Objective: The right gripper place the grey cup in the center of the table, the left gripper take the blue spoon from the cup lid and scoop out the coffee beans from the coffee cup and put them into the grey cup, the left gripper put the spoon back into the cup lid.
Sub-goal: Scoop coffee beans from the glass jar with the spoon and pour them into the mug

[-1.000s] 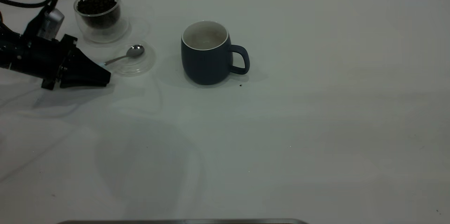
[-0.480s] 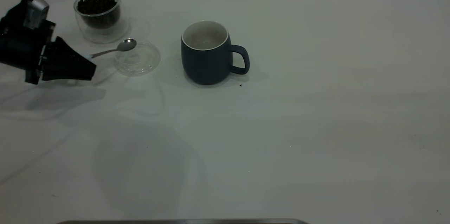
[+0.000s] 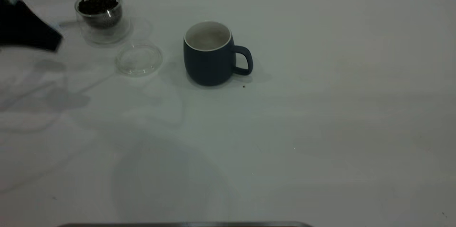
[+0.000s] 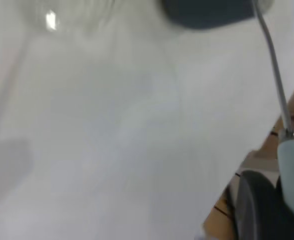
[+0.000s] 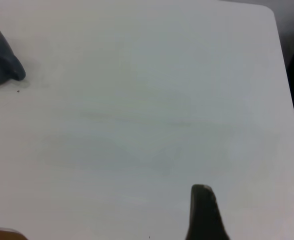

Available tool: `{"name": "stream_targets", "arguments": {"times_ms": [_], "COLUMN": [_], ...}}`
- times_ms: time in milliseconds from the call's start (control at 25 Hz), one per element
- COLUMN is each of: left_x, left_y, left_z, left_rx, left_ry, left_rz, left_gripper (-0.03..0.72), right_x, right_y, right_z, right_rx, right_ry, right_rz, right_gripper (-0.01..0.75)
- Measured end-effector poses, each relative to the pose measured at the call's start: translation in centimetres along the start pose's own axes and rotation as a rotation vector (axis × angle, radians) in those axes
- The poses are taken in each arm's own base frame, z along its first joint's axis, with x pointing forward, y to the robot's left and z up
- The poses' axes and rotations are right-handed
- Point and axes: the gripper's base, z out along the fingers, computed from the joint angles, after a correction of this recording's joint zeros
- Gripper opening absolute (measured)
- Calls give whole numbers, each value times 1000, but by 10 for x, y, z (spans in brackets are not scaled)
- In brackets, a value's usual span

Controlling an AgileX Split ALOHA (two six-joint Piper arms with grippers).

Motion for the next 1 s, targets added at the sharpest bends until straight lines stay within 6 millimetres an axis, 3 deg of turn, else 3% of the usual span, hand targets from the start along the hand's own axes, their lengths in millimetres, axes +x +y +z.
{"name": "stream_targets", "arguments": {"times_ms": [120, 280, 440, 720, 1000], "left_x": [-23, -58, -88, -104, -106], "left_y": [-22, -36, -32, 20, 35], "left_z": [-29, -68, -93, -76, -38], "left_rx": [-78, -240, -381, -423, -378], "left_ry": [-36, -76, -98, -73, 13], "left_rz": [23, 8, -7, -31, 79], "left_gripper": [90, 90, 90, 90, 90], "right_x": [0, 0, 0, 0, 0], "right_y": [0, 0, 0, 0, 0], "right_z": [0, 0, 0, 0, 0], "right_rx": [0, 0, 0, 0, 0], "right_ry": [0, 0, 0, 0, 0], "right_rz": [0, 0, 0, 0, 0], "right_gripper": [460, 460, 460, 460, 460]}}
